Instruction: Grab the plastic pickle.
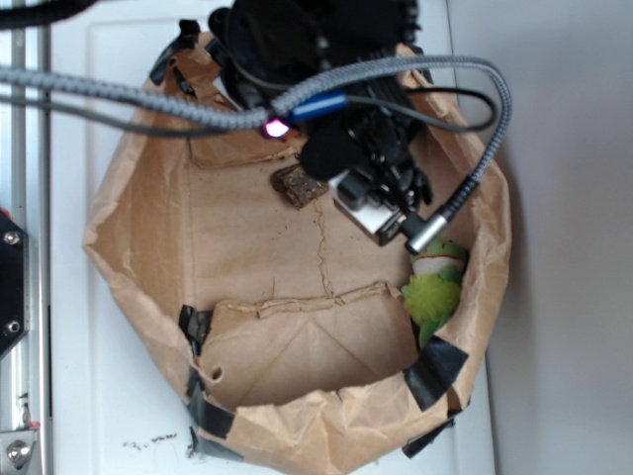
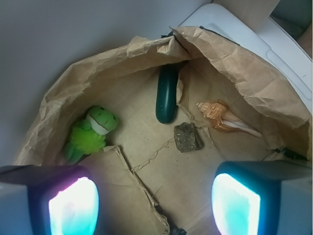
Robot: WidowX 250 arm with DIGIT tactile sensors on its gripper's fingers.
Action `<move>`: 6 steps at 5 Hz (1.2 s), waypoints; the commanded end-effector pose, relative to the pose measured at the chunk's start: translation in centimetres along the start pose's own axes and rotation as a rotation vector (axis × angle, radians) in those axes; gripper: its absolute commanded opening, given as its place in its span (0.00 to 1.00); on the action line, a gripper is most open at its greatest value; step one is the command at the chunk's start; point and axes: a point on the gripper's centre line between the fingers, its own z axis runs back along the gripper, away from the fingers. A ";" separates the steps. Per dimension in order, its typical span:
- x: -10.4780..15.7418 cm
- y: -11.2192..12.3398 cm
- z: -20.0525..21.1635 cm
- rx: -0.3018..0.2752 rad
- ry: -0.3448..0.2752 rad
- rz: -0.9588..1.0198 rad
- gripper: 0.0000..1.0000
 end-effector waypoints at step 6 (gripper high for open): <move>5.4 1.7 -9.0 0.081 -0.168 0.082 1.00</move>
